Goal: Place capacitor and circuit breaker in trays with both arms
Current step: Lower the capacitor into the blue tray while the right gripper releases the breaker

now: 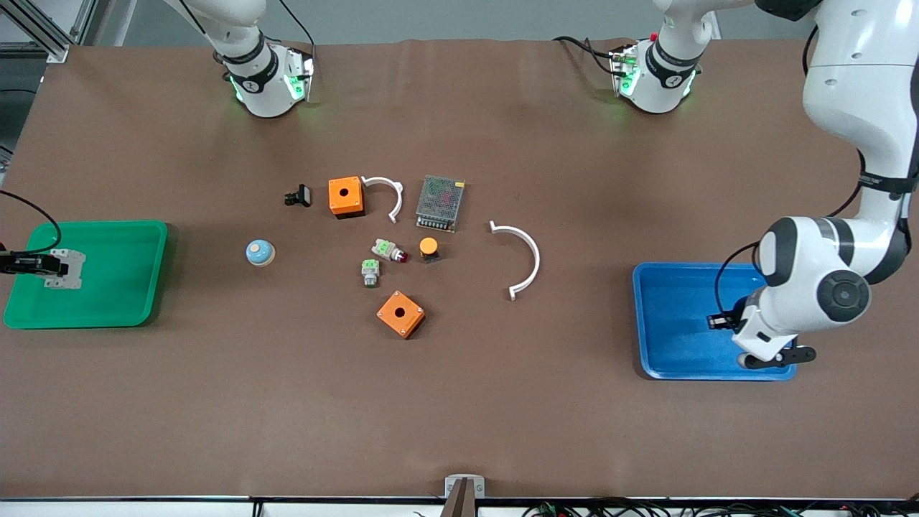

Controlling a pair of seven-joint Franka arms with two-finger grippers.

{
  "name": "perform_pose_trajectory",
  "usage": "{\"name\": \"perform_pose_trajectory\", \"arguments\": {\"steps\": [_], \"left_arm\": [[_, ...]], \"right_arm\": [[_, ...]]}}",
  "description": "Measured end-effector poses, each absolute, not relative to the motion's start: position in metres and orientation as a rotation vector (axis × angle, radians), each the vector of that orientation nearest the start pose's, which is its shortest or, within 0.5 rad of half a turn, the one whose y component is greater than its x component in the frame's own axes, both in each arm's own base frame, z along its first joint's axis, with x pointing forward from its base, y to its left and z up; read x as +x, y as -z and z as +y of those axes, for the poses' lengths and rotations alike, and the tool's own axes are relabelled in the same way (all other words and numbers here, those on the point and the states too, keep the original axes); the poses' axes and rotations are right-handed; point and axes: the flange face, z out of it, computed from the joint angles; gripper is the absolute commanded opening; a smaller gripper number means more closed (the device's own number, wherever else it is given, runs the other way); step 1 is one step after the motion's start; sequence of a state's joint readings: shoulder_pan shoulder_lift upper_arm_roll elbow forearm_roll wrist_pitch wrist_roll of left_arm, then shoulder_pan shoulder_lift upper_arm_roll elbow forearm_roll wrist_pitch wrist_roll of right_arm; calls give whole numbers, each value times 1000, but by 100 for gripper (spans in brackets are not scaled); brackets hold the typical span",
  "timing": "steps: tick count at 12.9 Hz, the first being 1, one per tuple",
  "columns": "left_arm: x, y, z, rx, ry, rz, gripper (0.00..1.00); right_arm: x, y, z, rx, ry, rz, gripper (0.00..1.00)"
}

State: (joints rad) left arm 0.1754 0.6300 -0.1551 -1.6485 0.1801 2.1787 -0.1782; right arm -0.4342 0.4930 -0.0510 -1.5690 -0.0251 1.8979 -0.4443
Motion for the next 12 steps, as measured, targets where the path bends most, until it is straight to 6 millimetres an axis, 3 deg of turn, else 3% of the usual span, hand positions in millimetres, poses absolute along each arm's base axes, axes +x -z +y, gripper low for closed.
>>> {"name": "perform_pose_trajectory", "arguments": {"steps": [3, 5, 8, 9, 10, 11, 12], "left_arm": [[673, -225, 64, -3085, -142, -118, 1], [671, -218, 77, -3092, -144, -65, 1], [669, -207, 92, -3100, -147, -22, 11], [668, -203, 94, -3101, -151, -22, 22], [668, -201, 94, -3102, -153, -21, 46], [668, -200, 93, -3103, -154, -20, 99], [668, -200, 93, -3104, -153, -19, 100]], "right_arm": [[584, -310, -339, -3134, -241, 79, 19], [577, -288, -345, -3136, -255, 86, 19], [572, -254, -344, -3132, -265, 71, 19], [572, -247, -345, -3130, -266, 47, 19], [570, -241, -346, -3127, -270, 34, 20], [568, -238, -349, -3124, -274, 32, 21], [566, -235, -352, -3123, -274, 31, 21]]}}
